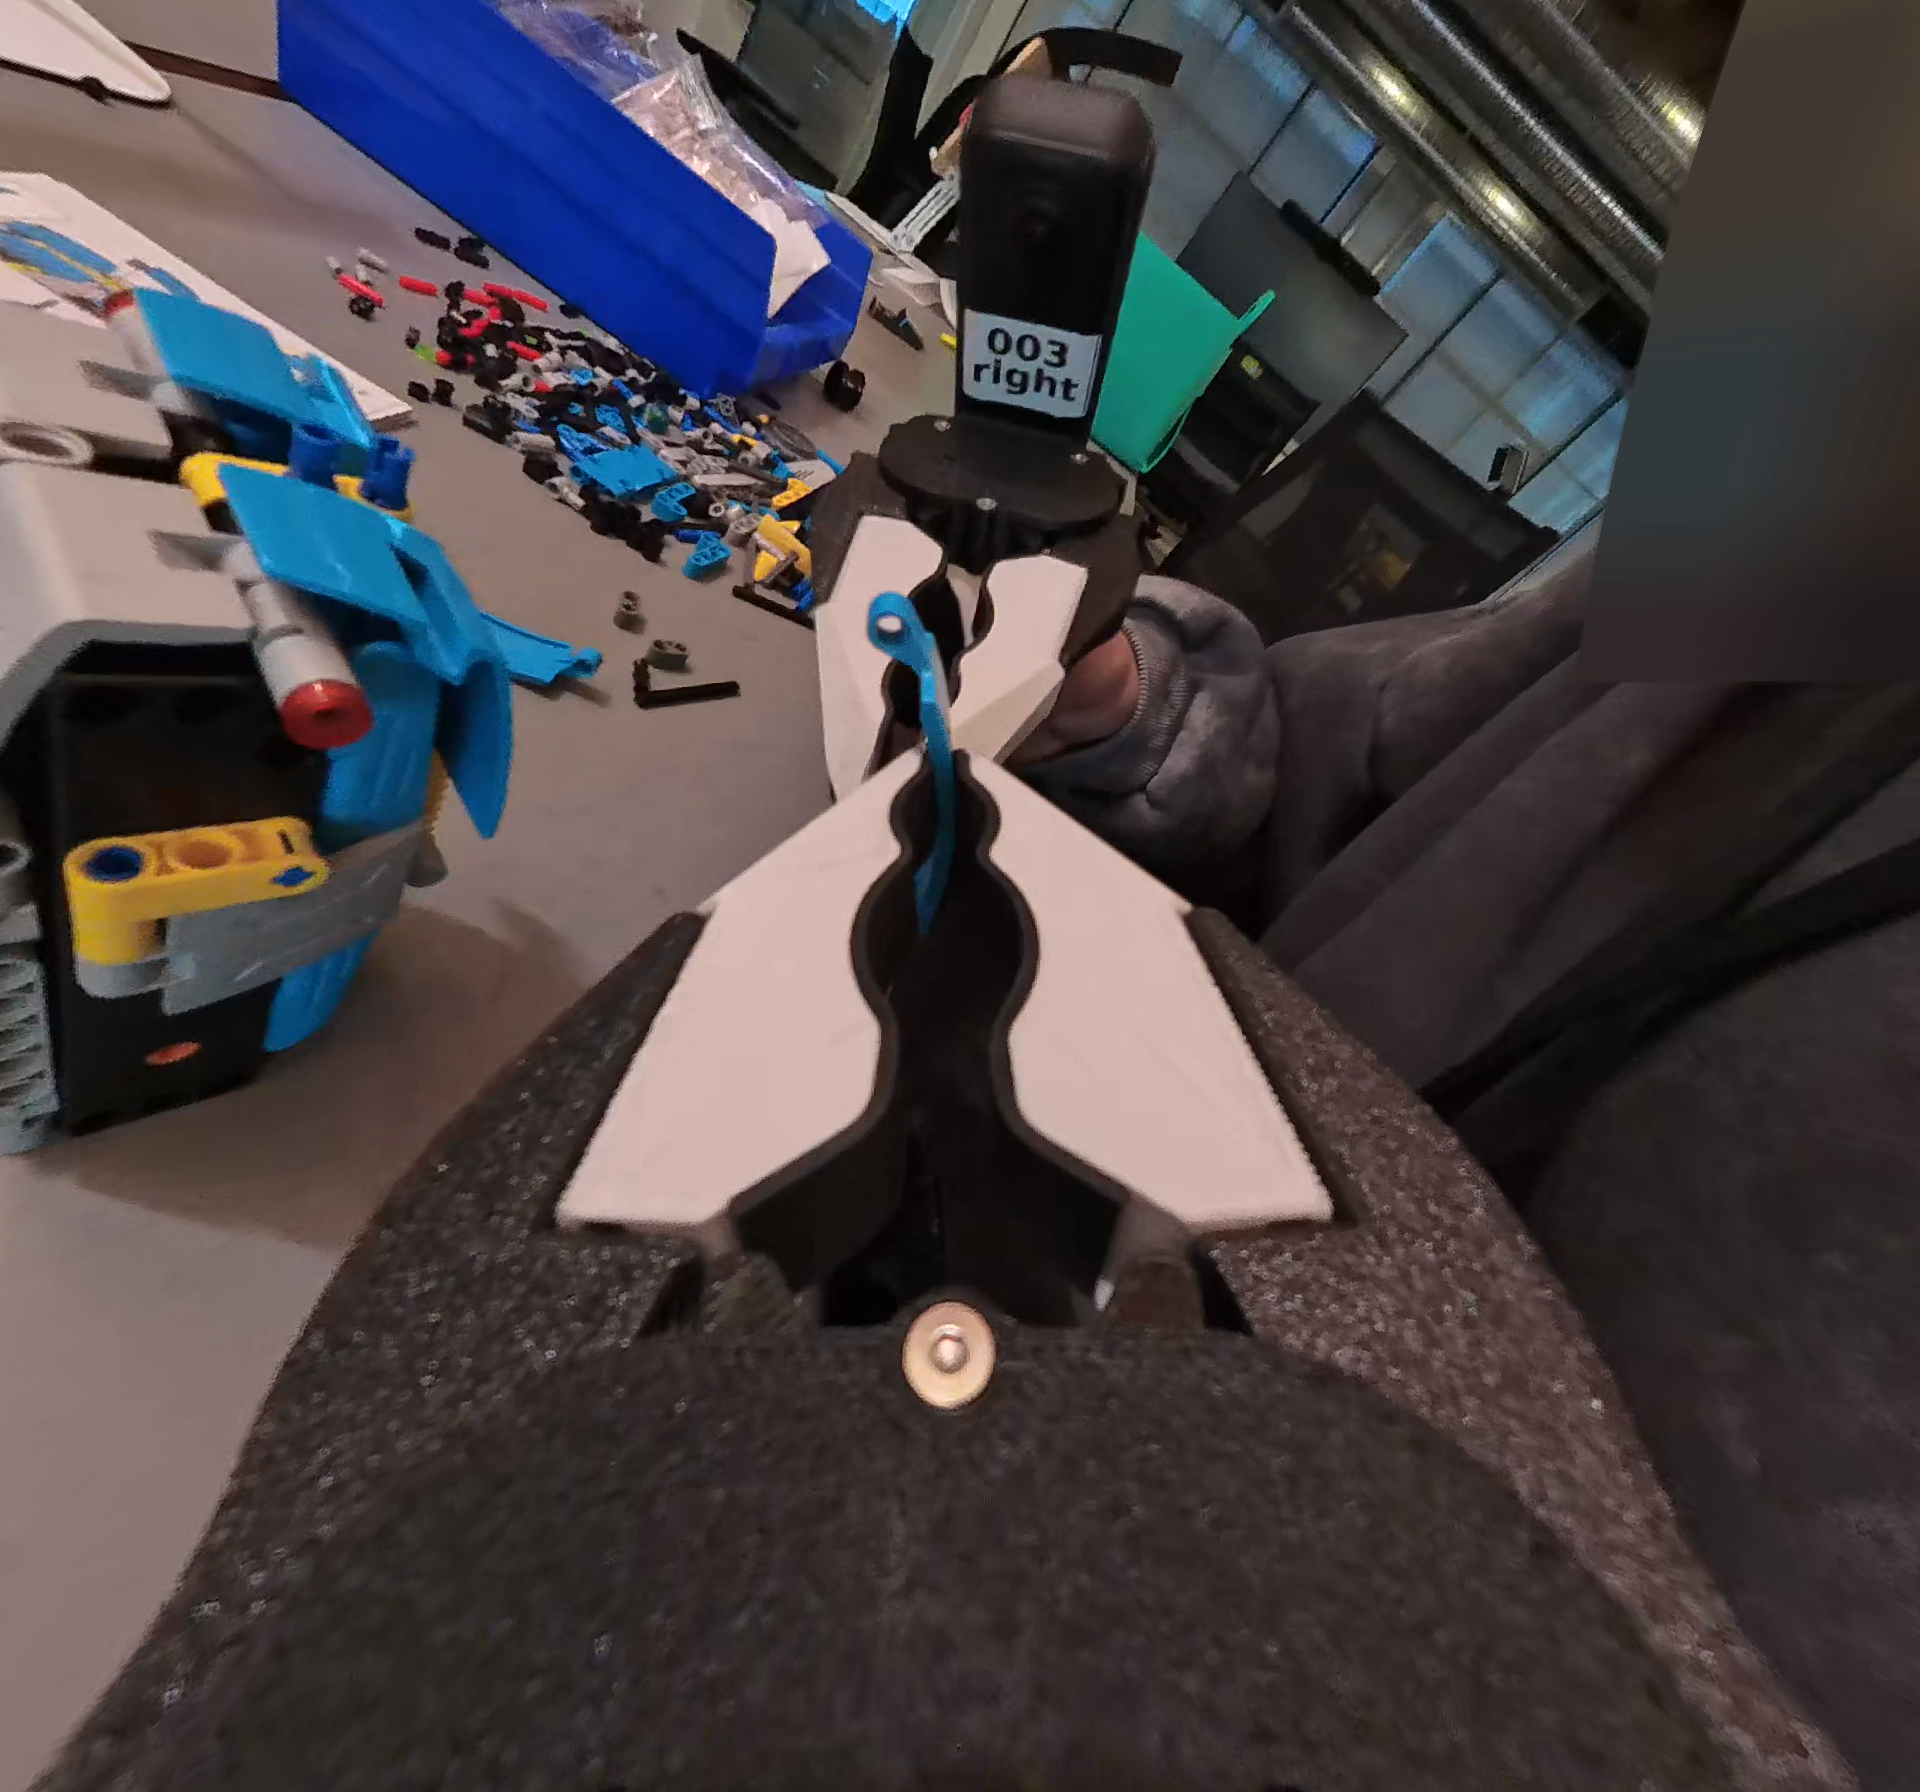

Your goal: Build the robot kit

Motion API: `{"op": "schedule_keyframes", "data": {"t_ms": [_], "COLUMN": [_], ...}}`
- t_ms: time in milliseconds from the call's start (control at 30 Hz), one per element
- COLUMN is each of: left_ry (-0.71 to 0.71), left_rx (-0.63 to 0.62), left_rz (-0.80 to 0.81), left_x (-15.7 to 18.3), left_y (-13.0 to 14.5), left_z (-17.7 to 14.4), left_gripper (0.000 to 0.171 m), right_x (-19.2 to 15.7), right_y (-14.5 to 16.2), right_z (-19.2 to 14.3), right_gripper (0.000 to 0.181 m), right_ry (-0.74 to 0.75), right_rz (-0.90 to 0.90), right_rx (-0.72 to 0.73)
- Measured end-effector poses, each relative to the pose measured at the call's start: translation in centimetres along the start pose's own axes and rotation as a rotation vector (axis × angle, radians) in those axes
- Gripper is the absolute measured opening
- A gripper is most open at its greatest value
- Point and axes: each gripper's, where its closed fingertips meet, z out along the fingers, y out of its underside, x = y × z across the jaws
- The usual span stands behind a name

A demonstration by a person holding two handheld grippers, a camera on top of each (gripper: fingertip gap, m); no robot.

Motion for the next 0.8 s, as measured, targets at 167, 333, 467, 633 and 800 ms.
{"op": "schedule_keyframes", "data": {"t_ms": [167,333,467,633,800], "left_ry": [-0.002,-0.013,-0.016,-0.038,-0.058], "left_rx": [0.026,-0.003,0.008,-0.033,-0.105], "left_rz": [0.028,0.061,0.047,0.062,0.088], "left_x": [0.3,0.5,0.5,0.2,-0.1], "left_y": [-0.5,0.0,-0.3,0.5,1.6], "left_z": [-0.3,-0.1,-0.3,-0.3,-0.5], "left_gripper": [0.003,0.002,0.010,0.000,0.000], "right_x": [-0.2,0.0,0.6,0.8,1.6], "right_y": [0.2,0.6,1.0,1.2,1.4], "right_z": [0.2,0.3,0.2,0.2,-0.2], "right_gripper": [0.004,0.004,0.004,0.004,0.004], "right_ry": [-0.011,0.003,0.041,0.056,0.103], "right_rz": [-0.003,-0.009,-0.013,-0.023,-0.036], "right_rx": [-0.014,-0.037,-0.054,-0.068,-0.077]}}
